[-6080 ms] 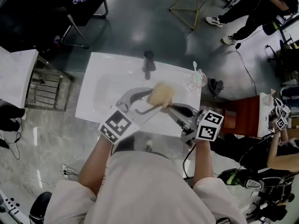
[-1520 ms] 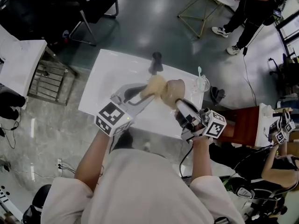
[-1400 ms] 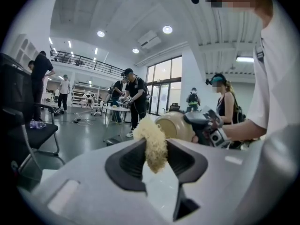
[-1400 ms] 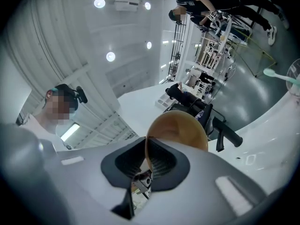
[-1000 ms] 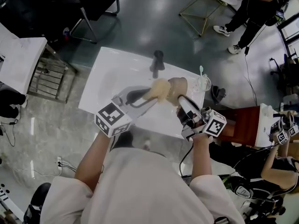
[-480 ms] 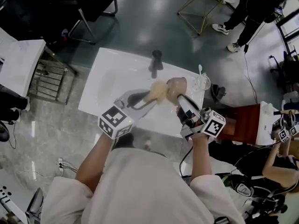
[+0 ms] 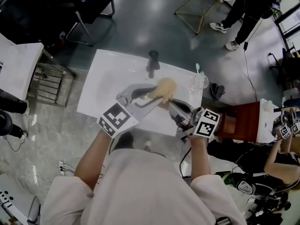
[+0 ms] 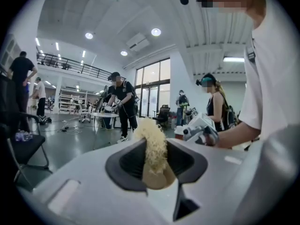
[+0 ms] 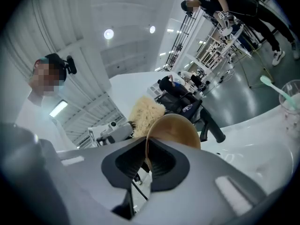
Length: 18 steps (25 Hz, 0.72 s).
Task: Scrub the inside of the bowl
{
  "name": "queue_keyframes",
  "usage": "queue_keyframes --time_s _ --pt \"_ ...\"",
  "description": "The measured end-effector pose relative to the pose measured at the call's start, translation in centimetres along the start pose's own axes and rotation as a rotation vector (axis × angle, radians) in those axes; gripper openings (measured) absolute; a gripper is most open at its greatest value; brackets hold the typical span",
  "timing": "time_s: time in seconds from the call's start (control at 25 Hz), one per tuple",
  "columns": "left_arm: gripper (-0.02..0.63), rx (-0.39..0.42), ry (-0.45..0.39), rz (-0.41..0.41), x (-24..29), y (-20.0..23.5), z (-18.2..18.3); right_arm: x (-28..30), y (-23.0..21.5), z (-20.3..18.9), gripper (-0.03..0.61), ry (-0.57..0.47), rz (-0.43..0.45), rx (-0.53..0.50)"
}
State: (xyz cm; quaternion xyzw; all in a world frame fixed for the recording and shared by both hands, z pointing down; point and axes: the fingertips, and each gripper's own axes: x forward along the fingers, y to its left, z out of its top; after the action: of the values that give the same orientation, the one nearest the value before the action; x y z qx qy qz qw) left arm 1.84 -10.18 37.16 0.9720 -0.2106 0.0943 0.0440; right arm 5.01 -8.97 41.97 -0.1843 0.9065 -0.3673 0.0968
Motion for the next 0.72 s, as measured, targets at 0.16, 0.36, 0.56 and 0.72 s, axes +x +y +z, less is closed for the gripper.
queue_keyframes --time_s 0.16,0.36,0.56,0.72 --pt "0.121 0.031 0.037 -0.012 0.7 0.3 0.0 -0.8 1.1 -0.9 0.020 0.069 0.045 -0.055" --pt "0.120 0.017 0.039 -0.003 1.0 1.8 -0.1 -1.7 2.1 -0.7 0.020 0.057 0.113 -0.056" --pt "0.118 -0.020 0.066 0.012 1.0 3.2 -1.0 -2.3 3.3 -0.6 0.020 0.034 0.180 -0.037" --pt "0.117 -0.028 0.110 0.048 0.8 4.7 -2.8 -2.7 3.3 0.3 0.020 -0.037 0.225 0.001"
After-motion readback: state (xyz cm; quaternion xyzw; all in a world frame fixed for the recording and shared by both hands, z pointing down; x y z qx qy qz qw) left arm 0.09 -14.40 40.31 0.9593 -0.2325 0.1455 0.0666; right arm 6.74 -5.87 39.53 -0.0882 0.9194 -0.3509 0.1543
